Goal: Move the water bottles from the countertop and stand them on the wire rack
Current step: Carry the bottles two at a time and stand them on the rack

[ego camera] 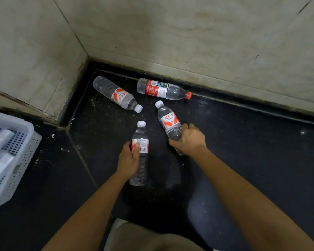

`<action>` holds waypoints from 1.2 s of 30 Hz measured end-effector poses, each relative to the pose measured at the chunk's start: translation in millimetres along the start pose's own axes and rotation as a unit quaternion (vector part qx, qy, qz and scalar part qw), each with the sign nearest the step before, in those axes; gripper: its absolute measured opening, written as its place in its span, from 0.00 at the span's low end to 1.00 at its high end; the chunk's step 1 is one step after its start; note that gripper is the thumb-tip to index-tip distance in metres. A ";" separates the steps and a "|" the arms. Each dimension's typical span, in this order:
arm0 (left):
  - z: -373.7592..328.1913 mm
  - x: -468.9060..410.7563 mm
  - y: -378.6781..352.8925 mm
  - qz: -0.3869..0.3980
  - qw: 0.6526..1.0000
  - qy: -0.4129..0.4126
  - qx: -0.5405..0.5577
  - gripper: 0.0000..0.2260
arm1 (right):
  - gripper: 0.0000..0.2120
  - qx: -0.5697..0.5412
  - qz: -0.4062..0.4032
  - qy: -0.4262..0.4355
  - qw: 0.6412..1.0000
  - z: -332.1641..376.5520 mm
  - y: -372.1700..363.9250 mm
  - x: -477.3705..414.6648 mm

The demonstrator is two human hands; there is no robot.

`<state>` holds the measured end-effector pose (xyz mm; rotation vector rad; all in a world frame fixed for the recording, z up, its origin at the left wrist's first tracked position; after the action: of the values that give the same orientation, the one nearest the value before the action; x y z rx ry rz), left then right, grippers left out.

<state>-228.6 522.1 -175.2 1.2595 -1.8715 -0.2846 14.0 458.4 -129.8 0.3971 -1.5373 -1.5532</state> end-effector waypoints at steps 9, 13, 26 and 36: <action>19.0 30.8 5.3 -0.058 0.990 -0.058 -0.116 0.19 | 0.39 0.002 0.059 0.001 0.998 -4.7 -33.2 73.2; 5.8 44.8 -5.8 -0.100 0.990 -0.054 -0.081 0.21 | 0.48 -0.036 0.044 -0.018 0.998 6.9 -30.1 71.1; 17.2 40.3 2.9 -0.104 0.981 -0.026 -0.160 0.31 | 0.34 -0.117 0.031 -0.022 0.992 -1.3 -36.9 68.8; 35.1 19.5 48.9 -0.104 0.988 0.021 -0.112 0.25 | 0.30 -0.092 0.020 -0.047 0.994 3.8 -39.5 88.3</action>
<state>-289.4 519.7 -158.1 1.2941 -1.6241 -0.5589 -51.9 387.7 -134.5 0.1904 -1.4488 -1.6863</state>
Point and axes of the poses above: each hand's wrist, its own x-axis away from the middle knuckle, its own y-axis out of the back of the hand, z = x × y, the point moved 4 cm from there along -x, towards the middle knuckle, and after that the axes turned 8 degrees about -z, right-handed, at the moved point
